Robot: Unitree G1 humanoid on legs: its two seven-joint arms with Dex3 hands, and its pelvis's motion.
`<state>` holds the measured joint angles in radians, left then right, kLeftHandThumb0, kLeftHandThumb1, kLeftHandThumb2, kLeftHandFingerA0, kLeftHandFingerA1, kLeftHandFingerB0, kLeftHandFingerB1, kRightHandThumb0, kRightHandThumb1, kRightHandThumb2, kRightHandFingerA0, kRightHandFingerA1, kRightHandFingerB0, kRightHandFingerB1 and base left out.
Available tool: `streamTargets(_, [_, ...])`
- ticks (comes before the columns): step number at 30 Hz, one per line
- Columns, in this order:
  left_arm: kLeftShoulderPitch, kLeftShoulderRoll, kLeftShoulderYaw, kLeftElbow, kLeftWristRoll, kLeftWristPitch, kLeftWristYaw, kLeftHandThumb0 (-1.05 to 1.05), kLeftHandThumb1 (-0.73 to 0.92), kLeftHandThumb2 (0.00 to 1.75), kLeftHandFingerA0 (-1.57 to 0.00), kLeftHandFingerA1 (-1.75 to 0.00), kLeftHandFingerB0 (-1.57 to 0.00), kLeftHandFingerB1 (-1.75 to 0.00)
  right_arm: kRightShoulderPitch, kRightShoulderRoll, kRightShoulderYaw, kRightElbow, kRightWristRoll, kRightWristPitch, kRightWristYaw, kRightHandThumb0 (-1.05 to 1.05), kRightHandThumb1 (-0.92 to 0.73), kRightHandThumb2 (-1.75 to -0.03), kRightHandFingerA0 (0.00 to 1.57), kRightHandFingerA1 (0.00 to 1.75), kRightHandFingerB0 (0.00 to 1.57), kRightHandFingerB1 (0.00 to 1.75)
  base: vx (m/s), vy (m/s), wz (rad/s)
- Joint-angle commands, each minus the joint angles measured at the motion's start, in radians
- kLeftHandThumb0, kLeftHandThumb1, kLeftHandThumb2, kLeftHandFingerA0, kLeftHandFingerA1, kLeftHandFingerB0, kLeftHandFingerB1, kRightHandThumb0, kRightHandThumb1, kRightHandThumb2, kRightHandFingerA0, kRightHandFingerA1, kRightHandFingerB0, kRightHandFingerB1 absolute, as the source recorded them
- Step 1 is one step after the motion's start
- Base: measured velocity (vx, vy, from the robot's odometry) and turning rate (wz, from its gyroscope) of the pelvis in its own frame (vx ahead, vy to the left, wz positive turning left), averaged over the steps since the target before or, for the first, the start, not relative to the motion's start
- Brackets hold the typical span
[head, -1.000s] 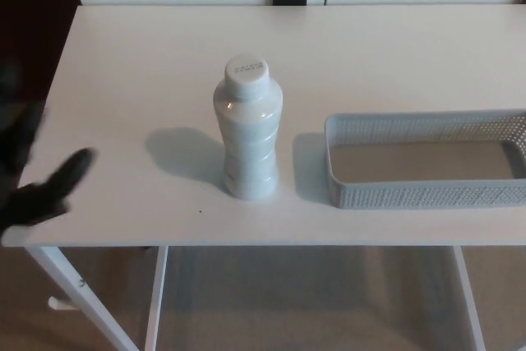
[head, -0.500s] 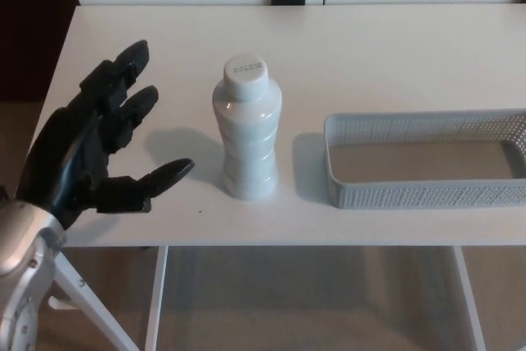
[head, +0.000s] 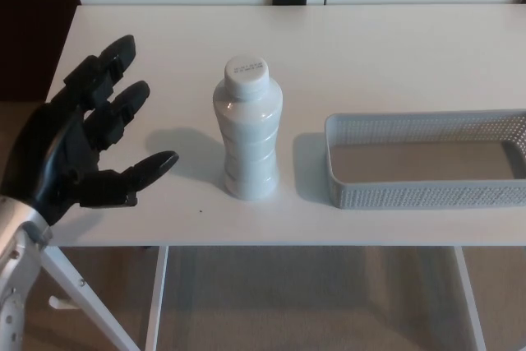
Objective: The robot walk up to a desk on which a bottle is kept on the left hand side and a container is kept on the right hand side. The robot uses its left hand to pick up the bottle and places it in the container.
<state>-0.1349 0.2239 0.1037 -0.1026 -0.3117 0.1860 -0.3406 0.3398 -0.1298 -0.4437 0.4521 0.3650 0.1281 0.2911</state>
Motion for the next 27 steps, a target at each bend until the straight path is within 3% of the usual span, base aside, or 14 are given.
streamTargets(1, [-0.036, 0.021, -0.022, 0.036, 0.025, 0.023, -0.016, -0.45, 0.32, 0.67, 0.0, -0.21, 0.0, -0.13, 0.0, -0.004, -0.009, -0.009, 0.018, 0.017, -0.005, -0.11, -0.36, -0.85, 0.33, 0.61, 0.28, 0.57, 0.0, 0.0, 0.0])
streamTargets(6, [-0.11, 0.048, -0.097, 0.141, 0.12, -0.006, -0.013, -0.52, 0.35, 0.71, 0.0, -0.23, 0.0, -0.12, 0.003, -0.001, -0.002, -0.04, 0.019, 0.019, 0.001, -0.11, -0.35, -0.85, 0.34, 0.62, 0.29, 0.58, 0.0, 0.0, 0.0])
streamTargets(16, [-0.184, 0.058, -0.14, 0.326, 0.153, -0.019, -0.028, -0.61, 0.39, 0.72, 0.0, -0.13, 0.0, -0.04, -0.02, -0.017, -0.003, -0.012, 0.011, 0.015, 0.009, -0.1, -0.37, -0.86, 0.32, 0.6, 0.28, 0.57, 0.0, 0.0, 0.0])
streamTargets(27, [-0.189, 0.035, -0.176, 0.364, 0.184, -0.036, -0.032, -0.59, 0.38, 0.72, 0.0, -0.14, 0.0, -0.06, -0.022, -0.019, -0.003, -0.01, 0.003, 0.007, 0.004, -0.12, -0.35, -0.84, 0.34, 0.61, 0.29, 0.57, 0.0, 0.0, 0.0])
